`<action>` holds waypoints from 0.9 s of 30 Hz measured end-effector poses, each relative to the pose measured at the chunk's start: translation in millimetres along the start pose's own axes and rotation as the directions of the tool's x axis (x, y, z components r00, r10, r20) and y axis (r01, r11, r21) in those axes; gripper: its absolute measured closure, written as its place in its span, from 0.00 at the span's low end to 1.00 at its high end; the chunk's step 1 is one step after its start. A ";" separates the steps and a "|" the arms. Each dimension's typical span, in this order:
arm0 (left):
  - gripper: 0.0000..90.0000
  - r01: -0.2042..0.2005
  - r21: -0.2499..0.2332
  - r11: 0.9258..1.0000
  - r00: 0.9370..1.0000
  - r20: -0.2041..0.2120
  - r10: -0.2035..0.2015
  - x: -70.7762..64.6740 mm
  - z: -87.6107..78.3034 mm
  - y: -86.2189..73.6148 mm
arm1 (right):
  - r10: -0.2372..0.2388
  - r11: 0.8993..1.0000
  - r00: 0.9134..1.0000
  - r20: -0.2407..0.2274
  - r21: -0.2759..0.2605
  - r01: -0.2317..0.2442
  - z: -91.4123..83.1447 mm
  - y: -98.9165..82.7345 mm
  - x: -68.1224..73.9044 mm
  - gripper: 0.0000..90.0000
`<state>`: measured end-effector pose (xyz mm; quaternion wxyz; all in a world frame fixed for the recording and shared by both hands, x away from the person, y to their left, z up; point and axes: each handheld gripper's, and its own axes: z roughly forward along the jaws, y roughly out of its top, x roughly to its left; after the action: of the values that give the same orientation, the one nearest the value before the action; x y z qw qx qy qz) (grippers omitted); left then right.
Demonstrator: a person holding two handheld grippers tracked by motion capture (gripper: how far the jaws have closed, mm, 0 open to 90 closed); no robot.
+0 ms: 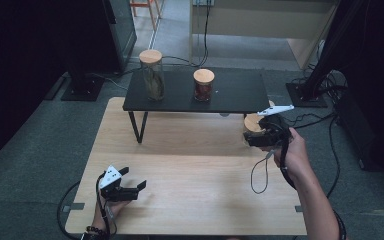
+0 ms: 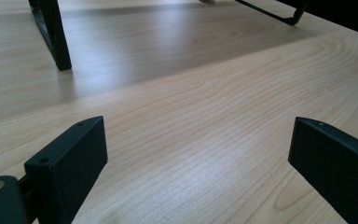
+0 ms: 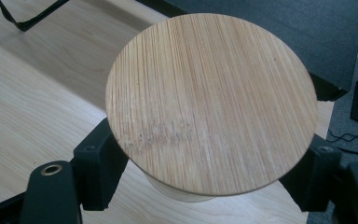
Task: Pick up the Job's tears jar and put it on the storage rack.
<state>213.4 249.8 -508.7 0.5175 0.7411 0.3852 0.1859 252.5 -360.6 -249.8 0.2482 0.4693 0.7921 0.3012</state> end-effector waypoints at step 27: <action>0.05 0.000 -0.001 1.000 1.000 -0.002 0.000 -0.4 0.1 -0.2 | -0.025 1.000 1.000 0.015 -0.007 0.025 2.5 40.6 -6.5 0.28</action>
<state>213.1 249.5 -508.9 0.5175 0.7406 0.3857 0.1868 281.2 -350.4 -222.0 0.2595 0.4608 0.7949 0.2975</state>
